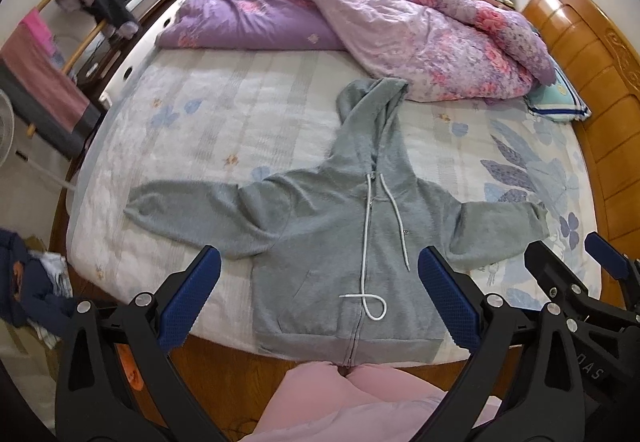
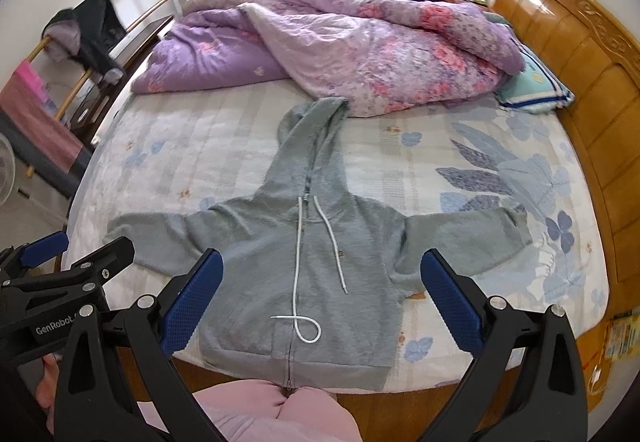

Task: Fold large clothes

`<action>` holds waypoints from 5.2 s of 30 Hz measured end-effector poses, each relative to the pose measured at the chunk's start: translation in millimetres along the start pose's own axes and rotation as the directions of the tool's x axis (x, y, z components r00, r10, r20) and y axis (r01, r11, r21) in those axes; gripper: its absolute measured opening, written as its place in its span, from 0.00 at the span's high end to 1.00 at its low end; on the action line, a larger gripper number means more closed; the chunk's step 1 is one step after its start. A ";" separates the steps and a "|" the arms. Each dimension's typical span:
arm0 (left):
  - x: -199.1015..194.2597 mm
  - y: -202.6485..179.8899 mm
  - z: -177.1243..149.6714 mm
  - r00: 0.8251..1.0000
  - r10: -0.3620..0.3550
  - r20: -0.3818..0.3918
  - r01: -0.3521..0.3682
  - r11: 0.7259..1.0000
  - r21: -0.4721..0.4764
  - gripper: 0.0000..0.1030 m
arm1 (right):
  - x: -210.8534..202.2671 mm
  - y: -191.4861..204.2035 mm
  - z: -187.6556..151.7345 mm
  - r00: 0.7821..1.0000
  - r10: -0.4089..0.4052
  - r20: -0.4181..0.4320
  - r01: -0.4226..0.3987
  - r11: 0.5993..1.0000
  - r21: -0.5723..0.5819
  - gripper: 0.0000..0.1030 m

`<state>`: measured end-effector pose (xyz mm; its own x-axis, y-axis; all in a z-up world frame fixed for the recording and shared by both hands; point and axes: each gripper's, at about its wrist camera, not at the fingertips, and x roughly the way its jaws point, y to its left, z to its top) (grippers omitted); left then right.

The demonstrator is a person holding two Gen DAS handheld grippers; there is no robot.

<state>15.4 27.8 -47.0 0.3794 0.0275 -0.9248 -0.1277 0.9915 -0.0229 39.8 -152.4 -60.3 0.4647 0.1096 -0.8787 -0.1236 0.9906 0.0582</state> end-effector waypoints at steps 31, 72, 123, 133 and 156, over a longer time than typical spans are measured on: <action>87.2 312.2 -16.4 0.964 -0.117 -0.237 0.010 0.913 -0.407 0.05 | 124.7 267.8 12.1 0.942 0.061 -0.331 -0.137 0.968 -0.210 0.07; 406.1 544.8 16.8 0.909 -0.015 -0.416 -0.261 0.758 -0.597 0.84 | 295.7 283.9 1.1 0.790 -0.070 -0.609 0.113 0.993 0.033 0.23; 143.7 -7.8 120.0 0.996 0.037 0.077 -0.040 0.999 0.032 0.85 | 482.4 67.2 -114.2 0.535 0.722 -0.438 -0.112 0.575 0.811 0.85; 241.7 -160.5 51.1 1.000 0.005 0.030 -0.017 0.911 0.412 0.85 | 332.0 -179.1 -149.6 0.814 0.536 -0.222 -0.037 0.429 0.902 0.83; 345.0 -51.2 -18.8 0.915 -0.118 -0.386 0.180 0.975 0.130 0.13 | 306.4 -213.1 -149.1 0.855 0.391 -0.341 0.103 0.516 0.850 0.30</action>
<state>135.6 -15.9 -372.1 0.0086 -0.1409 -0.9900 0.0627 0.9882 -0.1401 77.9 -342.1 -412.6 0.0502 0.4529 -0.8901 0.7294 0.5923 0.3425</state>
